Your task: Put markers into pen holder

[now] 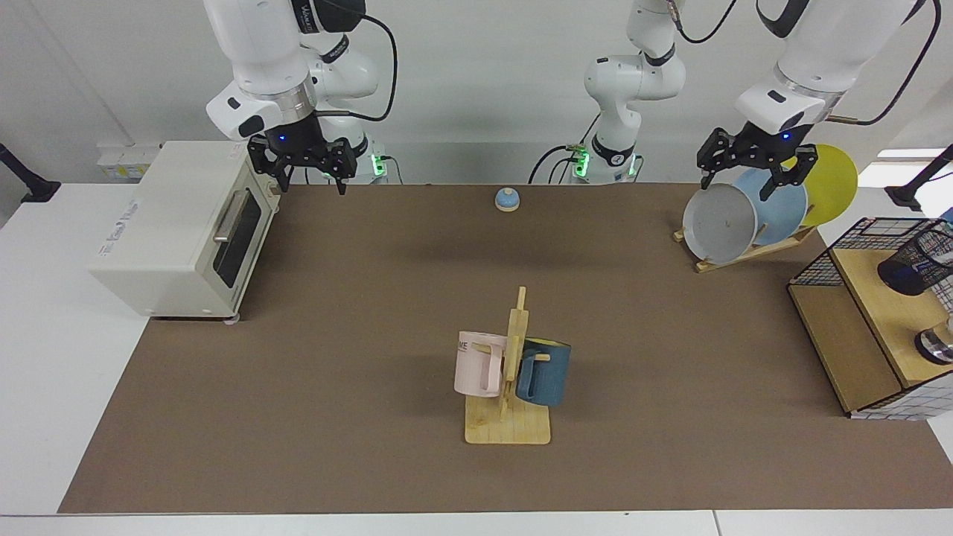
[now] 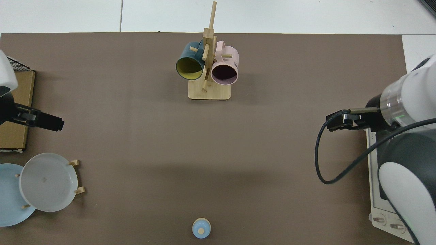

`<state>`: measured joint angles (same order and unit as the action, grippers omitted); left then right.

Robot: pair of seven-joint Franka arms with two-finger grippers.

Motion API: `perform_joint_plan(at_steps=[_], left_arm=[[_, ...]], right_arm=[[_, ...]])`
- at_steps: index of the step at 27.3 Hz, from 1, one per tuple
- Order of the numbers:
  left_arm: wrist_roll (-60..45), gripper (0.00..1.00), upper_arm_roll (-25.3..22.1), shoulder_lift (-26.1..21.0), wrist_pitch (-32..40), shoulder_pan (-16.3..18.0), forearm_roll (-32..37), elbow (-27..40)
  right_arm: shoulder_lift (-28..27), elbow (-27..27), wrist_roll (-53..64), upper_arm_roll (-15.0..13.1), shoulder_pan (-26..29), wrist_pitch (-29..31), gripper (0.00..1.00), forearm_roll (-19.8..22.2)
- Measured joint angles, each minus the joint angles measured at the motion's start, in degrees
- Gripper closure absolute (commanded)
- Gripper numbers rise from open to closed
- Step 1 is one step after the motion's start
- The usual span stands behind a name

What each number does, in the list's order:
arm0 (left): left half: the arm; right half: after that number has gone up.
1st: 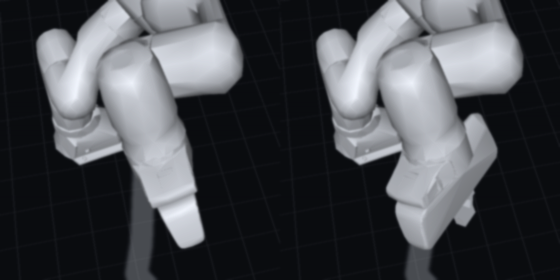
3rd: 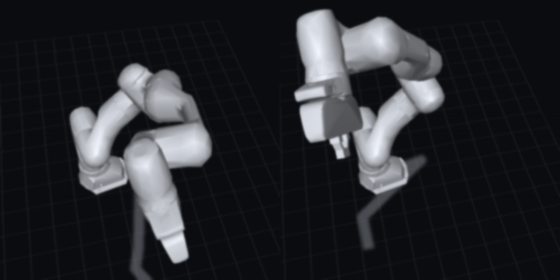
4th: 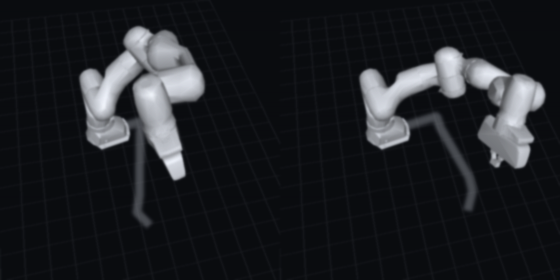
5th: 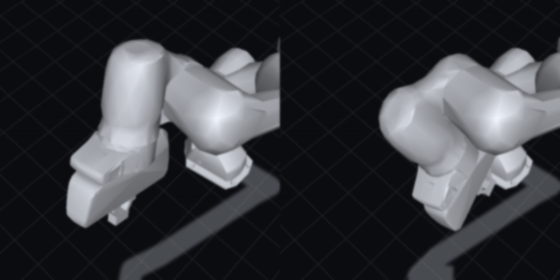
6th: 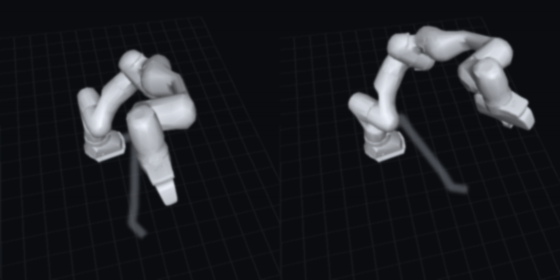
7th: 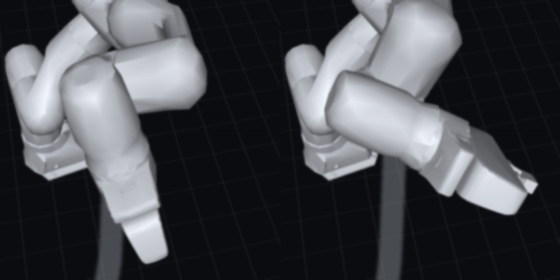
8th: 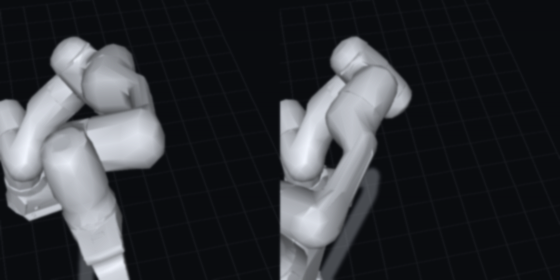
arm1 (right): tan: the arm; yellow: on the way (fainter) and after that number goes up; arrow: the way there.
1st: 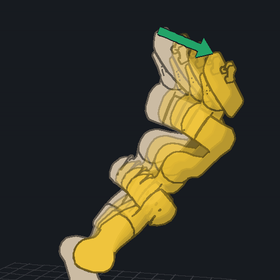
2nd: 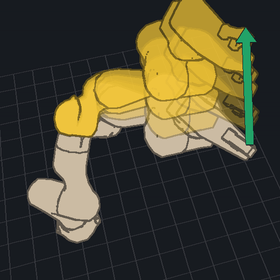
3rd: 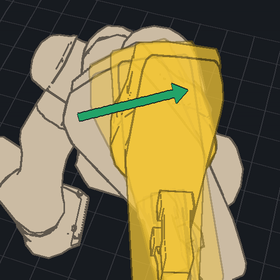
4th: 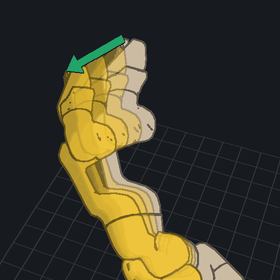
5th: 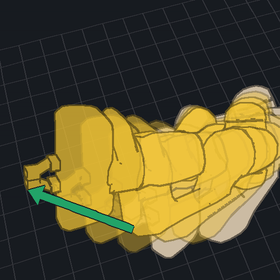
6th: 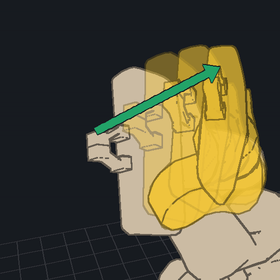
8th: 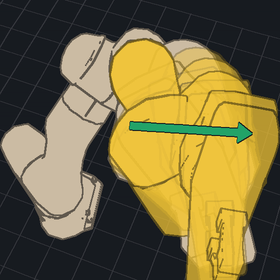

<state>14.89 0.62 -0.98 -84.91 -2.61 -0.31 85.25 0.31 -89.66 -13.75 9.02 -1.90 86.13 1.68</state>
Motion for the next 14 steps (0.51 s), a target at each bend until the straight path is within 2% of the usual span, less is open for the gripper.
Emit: perform_joint_plan(at_steps=[14], left_arm=[[-6.21,0.0,0.95,1.05,0.05,-0.03,-0.86,1.75]], right_arm=[[0.0,0.0,0.0,0.0,0.0,0.0,0.0,0.0]])
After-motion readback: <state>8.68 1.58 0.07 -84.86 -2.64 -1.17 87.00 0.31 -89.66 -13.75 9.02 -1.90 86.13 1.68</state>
